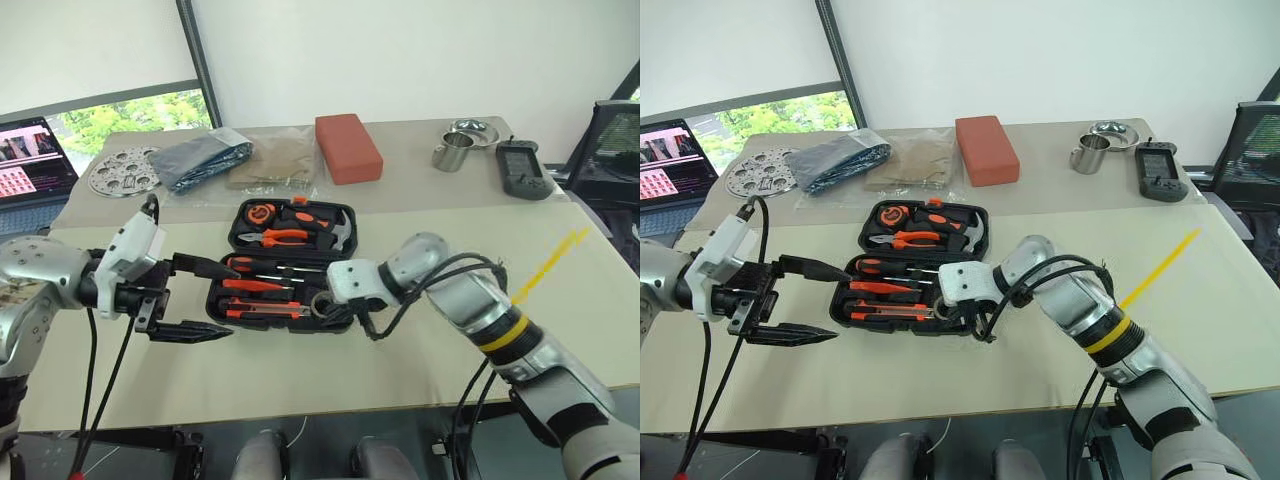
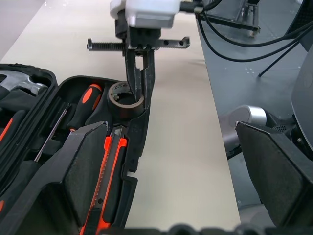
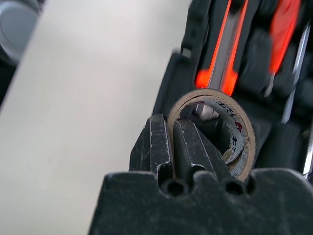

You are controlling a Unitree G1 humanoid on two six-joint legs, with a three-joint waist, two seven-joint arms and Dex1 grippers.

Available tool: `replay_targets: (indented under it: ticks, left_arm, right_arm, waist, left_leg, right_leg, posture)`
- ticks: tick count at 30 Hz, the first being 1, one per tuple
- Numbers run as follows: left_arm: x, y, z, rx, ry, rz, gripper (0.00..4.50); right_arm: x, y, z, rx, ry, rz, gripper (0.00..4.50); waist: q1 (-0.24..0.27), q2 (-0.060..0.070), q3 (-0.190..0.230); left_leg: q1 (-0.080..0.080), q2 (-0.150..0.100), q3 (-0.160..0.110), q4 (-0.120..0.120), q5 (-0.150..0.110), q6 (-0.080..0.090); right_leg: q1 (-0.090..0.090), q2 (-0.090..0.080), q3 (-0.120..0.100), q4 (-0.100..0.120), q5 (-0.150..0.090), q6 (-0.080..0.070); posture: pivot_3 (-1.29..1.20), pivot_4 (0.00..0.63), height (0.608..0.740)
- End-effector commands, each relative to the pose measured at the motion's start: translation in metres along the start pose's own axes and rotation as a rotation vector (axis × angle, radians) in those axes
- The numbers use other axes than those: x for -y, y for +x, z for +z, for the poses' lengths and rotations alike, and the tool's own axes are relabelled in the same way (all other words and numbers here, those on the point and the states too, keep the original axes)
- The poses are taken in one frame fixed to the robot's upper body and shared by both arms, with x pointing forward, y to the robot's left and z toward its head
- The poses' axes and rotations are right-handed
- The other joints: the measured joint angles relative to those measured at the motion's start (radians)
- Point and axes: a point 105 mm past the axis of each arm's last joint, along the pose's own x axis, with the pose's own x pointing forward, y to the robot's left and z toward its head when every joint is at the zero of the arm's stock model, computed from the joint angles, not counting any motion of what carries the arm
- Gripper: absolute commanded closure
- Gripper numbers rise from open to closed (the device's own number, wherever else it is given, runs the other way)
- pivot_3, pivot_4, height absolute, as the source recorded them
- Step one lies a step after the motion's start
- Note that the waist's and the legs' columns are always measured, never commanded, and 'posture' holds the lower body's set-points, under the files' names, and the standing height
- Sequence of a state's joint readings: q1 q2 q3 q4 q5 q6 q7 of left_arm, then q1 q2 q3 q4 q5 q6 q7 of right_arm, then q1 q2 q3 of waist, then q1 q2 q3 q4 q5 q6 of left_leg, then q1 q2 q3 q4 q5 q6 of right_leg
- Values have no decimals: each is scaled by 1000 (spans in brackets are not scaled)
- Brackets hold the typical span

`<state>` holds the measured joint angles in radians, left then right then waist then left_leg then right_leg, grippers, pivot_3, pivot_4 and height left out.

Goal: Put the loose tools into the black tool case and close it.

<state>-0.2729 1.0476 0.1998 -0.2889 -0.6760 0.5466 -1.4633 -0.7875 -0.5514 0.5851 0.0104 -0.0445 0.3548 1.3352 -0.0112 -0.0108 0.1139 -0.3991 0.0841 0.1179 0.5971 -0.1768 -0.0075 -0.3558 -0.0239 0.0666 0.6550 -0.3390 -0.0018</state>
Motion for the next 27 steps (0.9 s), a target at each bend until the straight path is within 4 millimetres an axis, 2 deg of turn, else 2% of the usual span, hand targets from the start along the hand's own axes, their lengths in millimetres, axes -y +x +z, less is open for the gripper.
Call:
replay_targets:
  ticks: [1,8,10,13,16,21,24,27]
  left_arm:
    - [2,-4,8,-4,35,14,0]
    - [1,-4,5,-10,37,23,0]
    - [0,-5,5,-13,37,24,0]
    - [-1,-6,4,-17,38,24,0]
    - [-2,-6,3,-19,39,24,0]
    - [-8,-8,3,-11,45,46,0]
    - [-26,-15,-5,28,2,157,0]
    - [-49,-21,-17,59,-15,305,0]
  right_arm:
    - [4,-6,1,-27,-51,10,4469]
    - [3,-4,5,5,-46,18,4469]
    - [3,-3,8,19,-48,14,3690]
    - [2,-2,10,30,-48,20,2816]
    - [0,-3,15,60,-37,23,1746]
    - [5,-13,23,100,-16,-8,29]
    - [21,-26,25,143,32,-105,29]
    - [39,-40,17,174,119,-227,29]
  waist:
    - [-2,0,0]
    - [-3,0,0]
    - [-3,0,0]
    - [-3,0,0]
    - [-3,0,0]
    - [-4,0,0]
    - [-3,0,0]
    - [-3,0,0]
  left_leg:
    - [0,0,0,0,0,0]
    - [0,0,0,0,0,0]
    - [0,0,0,0,0,0]
    - [0,0,0,0,0,0]
    - [0,0,0,-1,0,0]
    - [0,0,0,-1,0,0]
    - [0,0,0,-1,0,0]
    - [1,0,0,-1,0,0]
  right_leg:
    - [0,0,0,0,0,0]
    - [0,1,0,0,0,-1]
    - [0,1,0,0,0,-1]
    - [0,1,0,0,0,-1]
    - [0,1,0,0,0,-1]
    - [-1,1,0,0,0,-1]
    - [-1,1,0,0,0,-1]
    - [0,1,0,1,0,-1]
  posture:
    - [0,150,740]
    - [0,150,740]
    - [0,150,740]
    - [0,150,740]
    - [0,150,740]
    - [0,150,740]
    - [0,150,740]
    - [0,150,740]
